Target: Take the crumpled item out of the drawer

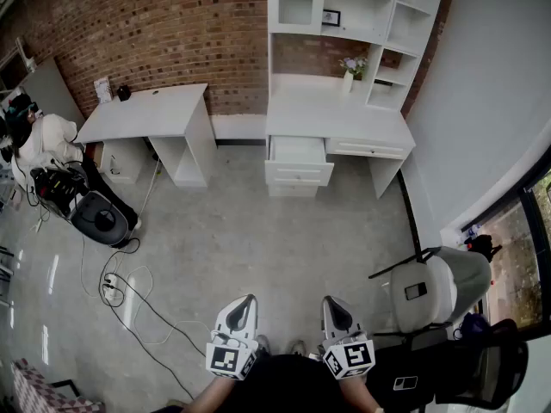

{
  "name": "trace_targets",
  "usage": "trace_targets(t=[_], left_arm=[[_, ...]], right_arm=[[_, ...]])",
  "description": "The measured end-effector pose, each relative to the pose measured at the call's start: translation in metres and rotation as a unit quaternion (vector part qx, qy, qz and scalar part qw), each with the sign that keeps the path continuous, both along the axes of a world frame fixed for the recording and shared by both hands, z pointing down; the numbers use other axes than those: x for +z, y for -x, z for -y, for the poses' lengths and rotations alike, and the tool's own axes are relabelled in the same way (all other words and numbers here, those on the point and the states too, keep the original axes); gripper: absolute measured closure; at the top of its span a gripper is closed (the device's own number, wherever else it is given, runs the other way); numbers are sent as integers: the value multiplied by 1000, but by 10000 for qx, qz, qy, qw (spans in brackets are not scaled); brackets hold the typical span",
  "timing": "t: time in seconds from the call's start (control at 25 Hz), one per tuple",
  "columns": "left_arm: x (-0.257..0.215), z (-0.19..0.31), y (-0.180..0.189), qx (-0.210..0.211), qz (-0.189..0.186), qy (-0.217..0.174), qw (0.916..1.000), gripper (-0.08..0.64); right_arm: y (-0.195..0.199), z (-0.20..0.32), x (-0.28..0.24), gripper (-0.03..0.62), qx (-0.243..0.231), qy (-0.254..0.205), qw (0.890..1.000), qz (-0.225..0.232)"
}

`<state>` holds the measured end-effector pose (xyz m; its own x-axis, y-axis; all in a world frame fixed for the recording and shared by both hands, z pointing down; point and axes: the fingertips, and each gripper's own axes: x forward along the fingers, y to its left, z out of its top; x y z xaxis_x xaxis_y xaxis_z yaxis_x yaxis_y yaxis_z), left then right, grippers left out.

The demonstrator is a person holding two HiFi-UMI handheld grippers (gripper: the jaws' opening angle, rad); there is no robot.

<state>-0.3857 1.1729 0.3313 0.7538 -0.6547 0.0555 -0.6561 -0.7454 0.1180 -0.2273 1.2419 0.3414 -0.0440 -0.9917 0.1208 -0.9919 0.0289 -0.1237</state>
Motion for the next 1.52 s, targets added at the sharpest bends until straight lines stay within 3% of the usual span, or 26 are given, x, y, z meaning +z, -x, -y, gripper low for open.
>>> trace_targets(t=[0.72, 1.08, 1.36, 1.52], left_arm=[[7, 13, 24, 116, -23, 70, 9999, 543], [20, 37, 45, 378, -61, 124, 9992, 543], [45, 58, 39, 470, -68, 198, 9987, 543], [53, 93, 20, 378, -46, 289, 9989, 543]], right_arm=[[27, 15, 3, 578, 107, -18, 9999, 28], [59, 41, 10, 578, 267, 61, 9996, -53], [54, 67, 37, 578, 331, 175, 9993, 34], [31, 106, 40, 578, 246, 187, 9995, 62]])
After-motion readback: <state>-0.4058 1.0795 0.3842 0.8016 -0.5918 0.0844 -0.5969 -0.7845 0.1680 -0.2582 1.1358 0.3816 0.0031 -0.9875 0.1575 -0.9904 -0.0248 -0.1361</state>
